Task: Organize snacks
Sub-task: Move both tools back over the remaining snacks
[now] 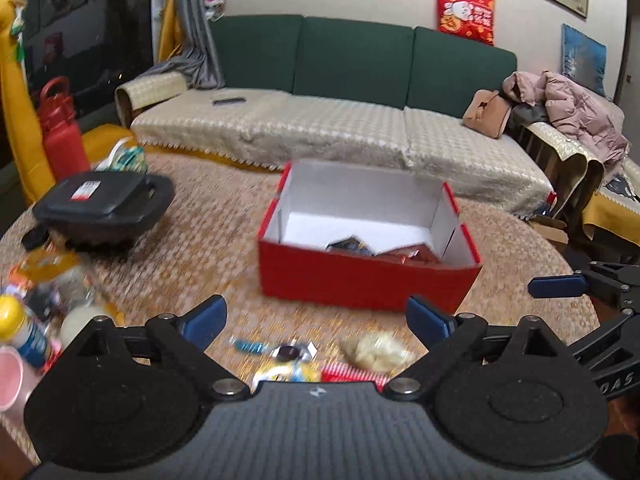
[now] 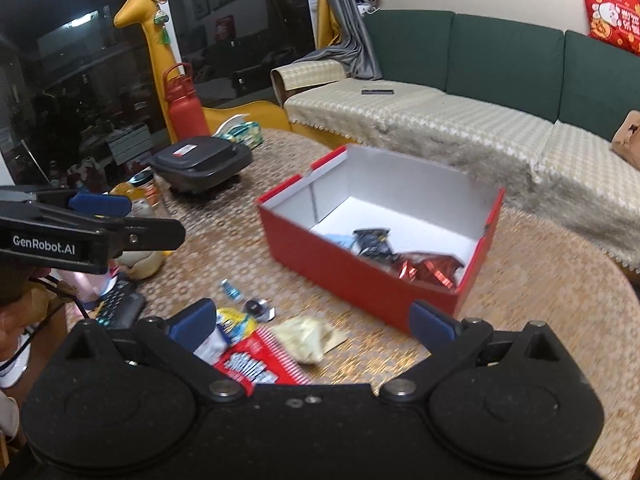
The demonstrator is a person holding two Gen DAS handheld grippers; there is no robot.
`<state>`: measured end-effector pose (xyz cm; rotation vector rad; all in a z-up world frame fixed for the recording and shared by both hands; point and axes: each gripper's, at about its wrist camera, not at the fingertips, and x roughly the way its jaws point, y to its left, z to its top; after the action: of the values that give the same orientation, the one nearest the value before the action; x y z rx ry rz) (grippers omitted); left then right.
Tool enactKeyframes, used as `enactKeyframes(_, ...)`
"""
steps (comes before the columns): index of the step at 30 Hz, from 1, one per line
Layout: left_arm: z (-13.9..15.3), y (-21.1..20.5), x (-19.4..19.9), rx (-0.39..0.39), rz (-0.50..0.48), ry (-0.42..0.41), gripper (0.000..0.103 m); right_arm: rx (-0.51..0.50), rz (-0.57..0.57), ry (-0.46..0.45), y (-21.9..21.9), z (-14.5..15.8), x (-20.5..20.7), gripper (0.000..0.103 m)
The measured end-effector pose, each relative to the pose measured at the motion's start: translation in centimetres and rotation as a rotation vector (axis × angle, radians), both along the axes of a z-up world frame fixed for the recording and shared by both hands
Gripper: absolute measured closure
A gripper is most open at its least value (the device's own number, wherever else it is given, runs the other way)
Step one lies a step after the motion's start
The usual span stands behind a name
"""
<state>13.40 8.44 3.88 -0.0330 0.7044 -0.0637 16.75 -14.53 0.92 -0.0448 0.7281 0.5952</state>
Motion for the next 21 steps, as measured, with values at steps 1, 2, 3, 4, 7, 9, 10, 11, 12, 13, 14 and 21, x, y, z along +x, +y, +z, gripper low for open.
enactKeyframes(1,-0.4,0.5,-0.4,-0.001,0.008,0.01,0.006,0.001,0.0,0.006,0.1,-0.2,-0.3,0.0)
enactKeyframes(2,-0.8,1.0,-0.7,-0.002,0.013,0.023,0.006,0.001,-0.003,0.013,0.3,-0.4,-0.5,0.0)
enactKeyframes(3,-1.2,1.6,-1.0,-0.006,0.014,0.035,0.006,0.001,-0.007,0.021,0.4,-0.6,-0.6,0.0)
enactKeyframes(4,-1.6,2.1,-1.3,-0.008,0.017,0.042,0.006,0.002,-0.011,0.031,0.5,-0.9,-0.8,0.0)
enactKeyframes(7,-2.9,3.5,-2.2,-0.006,0.033,0.069,0.006,0.004,-0.019,0.058,0.7,-1.7,-1.0,0.0)
enactKeyframes(9,-3.9,4.4,-2.4,-0.006,0.032,0.099,0.006,0.002,-0.02,0.074,1.0,-2.3,-1.3,0.0)
enactKeyframes(10,-4.4,4.7,-2.5,0.0,0.031,0.114,0.006,0.001,-0.017,0.082,1.3,-2.6,-1.4,0.0)
enactKeyframes(11,-4.9,5.0,-2.5,0.01,0.031,0.126,0.006,-0.003,-0.015,0.09,1.5,-2.9,-1.7,0.0)
enactKeyframes(12,-5.5,5.3,-2.5,0.022,0.027,0.14,0.006,-0.011,-0.011,0.099,1.9,-3.3,-2.0,0.0)
enactKeyframes(13,-6.0,5.5,-2.6,0.034,0.022,0.15,0.006,-0.02,-0.003,0.108,2.2,-3.7,-2.3,0.0)
enactKeyframes(14,-6.4,5.7,-2.7,0.047,0.019,0.159,0.006,-0.03,0.007,0.117,2.7,-4.2,-2.6,0.0)
enactKeyframes(21,-9.7,7.0,-2.2,0.091,-0.019,0.233,0.006,-0.122,0.064,0.185,6.4,-7.3,-4.6,0.0)
